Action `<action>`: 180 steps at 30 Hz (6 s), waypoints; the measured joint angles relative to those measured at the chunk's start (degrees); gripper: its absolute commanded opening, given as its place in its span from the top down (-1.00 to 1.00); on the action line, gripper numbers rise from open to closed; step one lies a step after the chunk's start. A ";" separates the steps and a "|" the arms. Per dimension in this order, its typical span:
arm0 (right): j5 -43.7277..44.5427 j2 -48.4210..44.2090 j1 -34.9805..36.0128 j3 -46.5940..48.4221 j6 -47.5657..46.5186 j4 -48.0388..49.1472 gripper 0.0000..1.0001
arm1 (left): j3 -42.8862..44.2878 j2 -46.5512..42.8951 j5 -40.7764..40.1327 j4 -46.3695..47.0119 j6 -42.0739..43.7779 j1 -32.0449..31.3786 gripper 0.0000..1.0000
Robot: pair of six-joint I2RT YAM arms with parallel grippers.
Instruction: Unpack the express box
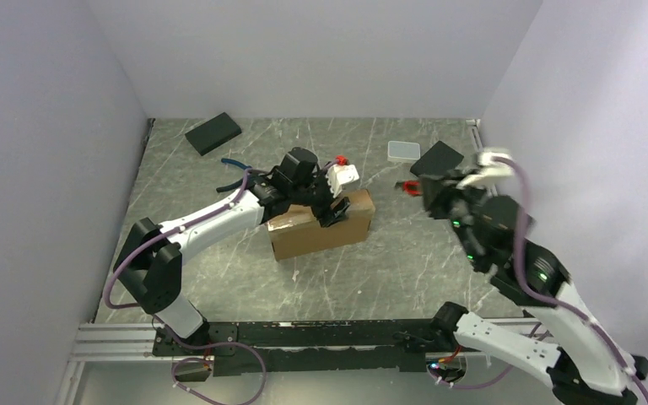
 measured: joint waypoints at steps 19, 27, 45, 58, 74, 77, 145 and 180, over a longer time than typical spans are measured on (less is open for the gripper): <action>9.70 -4.68 -0.13 -9.64 -9.18 17.44 1.00 | -8.39 -30.99 -2.49 -6.10 -19.08 17.79 -0.99; 3.15 -1.20 -0.13 -9.33 -9.11 18.27 1.00 | -18.67 -46.80 -7.39 -11.78 -24.02 20.46 -0.89; -7.23 3.17 -0.13 -7.34 -8.46 18.71 1.00 | -31.65 -46.49 -11.30 -5.70 -55.76 21.00 -0.74; -8.94 3.45 -0.13 -7.34 -7.82 18.75 1.00 | -36.06 -31.06 7.69 20.59 -67.93 19.74 -0.63; -12.55 8.85 -0.11 -4.15 -7.98 18.10 1.00 | -36.76 -24.63 9.57 33.18 -59.39 12.72 -0.99; -13.66 9.27 -0.11 -3.45 -8.13 17.29 1.00 | -37.44 -34.16 6.05 28.55 -50.99 13.00 -0.99; -6.78 20.24 17.07 2.36 -8.72 10.10 1.00 | -49.86 -4.52 -1.18 80.91 -23.02 -0.11 -0.65; -2.80 24.35 19.15 4.22 -7.76 7.19 1.00 | -49.86 -5.09 -1.25 79.36 -22.10 -0.17 -0.52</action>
